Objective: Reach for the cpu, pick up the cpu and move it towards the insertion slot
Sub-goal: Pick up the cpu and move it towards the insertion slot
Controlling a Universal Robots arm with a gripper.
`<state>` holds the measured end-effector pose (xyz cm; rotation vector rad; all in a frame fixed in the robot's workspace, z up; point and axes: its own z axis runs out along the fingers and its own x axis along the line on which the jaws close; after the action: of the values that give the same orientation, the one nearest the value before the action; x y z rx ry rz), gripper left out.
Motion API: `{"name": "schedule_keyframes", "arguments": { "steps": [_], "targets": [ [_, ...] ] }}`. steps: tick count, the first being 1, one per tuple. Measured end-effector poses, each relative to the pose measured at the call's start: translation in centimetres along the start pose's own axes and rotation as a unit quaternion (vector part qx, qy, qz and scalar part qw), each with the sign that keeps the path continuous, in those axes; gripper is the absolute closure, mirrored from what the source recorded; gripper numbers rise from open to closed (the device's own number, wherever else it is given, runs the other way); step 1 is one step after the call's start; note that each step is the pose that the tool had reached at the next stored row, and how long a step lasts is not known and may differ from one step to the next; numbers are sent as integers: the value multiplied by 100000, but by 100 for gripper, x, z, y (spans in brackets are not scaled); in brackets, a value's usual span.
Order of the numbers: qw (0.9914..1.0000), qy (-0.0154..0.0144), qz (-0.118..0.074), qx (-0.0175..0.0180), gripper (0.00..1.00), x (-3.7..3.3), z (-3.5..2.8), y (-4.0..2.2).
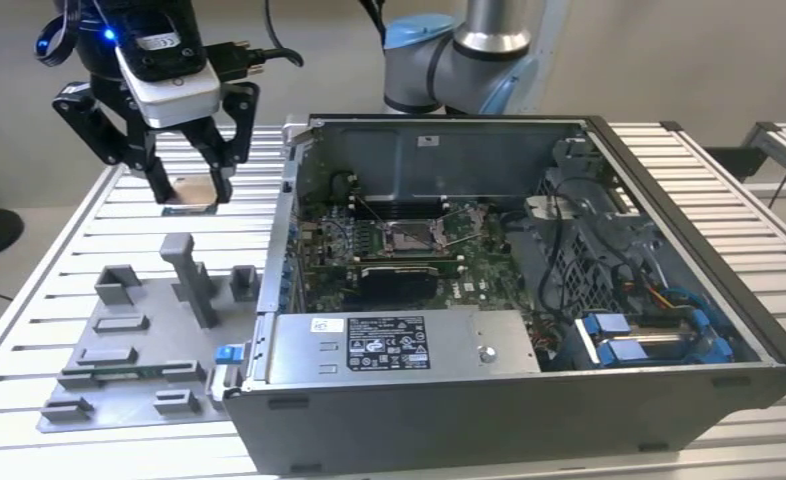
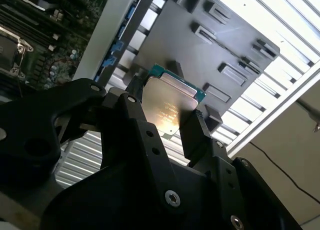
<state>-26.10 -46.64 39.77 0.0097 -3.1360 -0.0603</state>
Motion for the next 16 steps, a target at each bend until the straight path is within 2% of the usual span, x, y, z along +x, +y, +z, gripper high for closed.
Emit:
{"name": "schedule_keyframes", "arguments": {
  "steps": [16],
  "targets": [
    [100000,-1,0,-2,100,-264,-1,-2]
  ]
}}
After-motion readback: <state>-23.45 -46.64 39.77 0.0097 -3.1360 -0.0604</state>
